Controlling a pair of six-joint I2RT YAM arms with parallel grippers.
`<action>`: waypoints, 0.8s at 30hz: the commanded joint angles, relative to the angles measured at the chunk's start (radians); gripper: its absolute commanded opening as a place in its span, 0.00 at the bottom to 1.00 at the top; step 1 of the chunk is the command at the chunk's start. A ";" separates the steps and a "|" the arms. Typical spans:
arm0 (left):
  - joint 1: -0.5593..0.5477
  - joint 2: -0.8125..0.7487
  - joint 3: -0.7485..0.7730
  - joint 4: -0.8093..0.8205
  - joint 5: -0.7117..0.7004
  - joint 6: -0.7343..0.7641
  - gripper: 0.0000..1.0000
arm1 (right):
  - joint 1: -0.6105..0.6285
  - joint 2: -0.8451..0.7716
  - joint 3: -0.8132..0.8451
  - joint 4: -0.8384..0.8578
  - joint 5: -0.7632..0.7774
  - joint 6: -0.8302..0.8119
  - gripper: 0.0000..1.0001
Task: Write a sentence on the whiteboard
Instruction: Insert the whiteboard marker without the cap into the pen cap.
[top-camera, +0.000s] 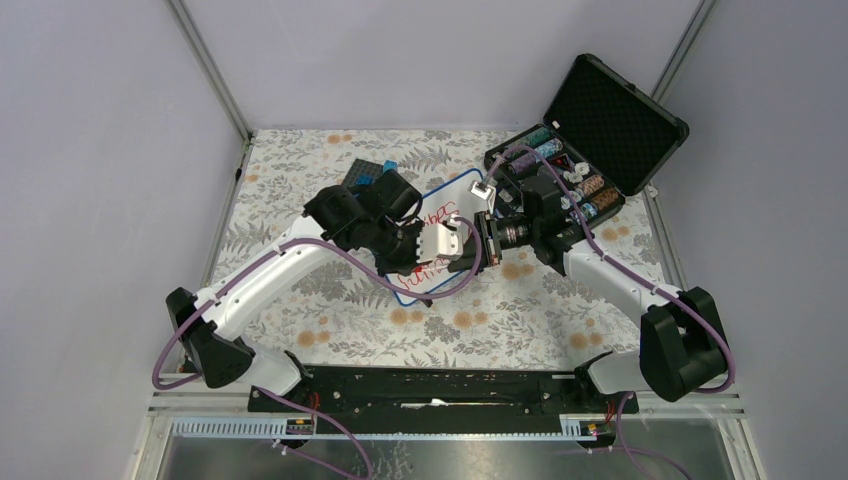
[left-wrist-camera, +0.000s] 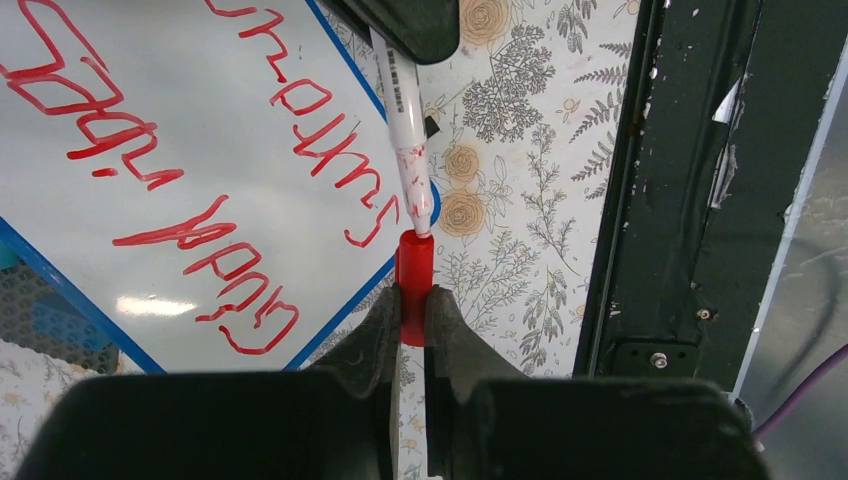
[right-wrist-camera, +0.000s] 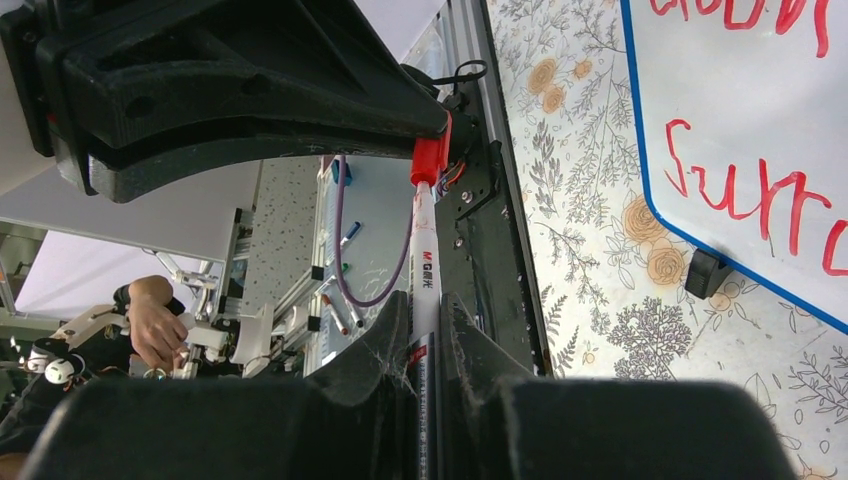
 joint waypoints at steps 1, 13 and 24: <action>0.001 0.012 0.053 0.021 0.038 -0.013 0.00 | 0.019 0.008 0.049 -0.002 0.020 -0.026 0.00; -0.015 0.080 0.135 0.025 0.062 -0.040 0.00 | 0.022 0.019 0.052 -0.002 0.058 -0.045 0.00; -0.055 0.189 0.275 0.057 0.094 -0.098 0.00 | 0.022 0.049 -0.004 0.151 0.068 0.027 0.00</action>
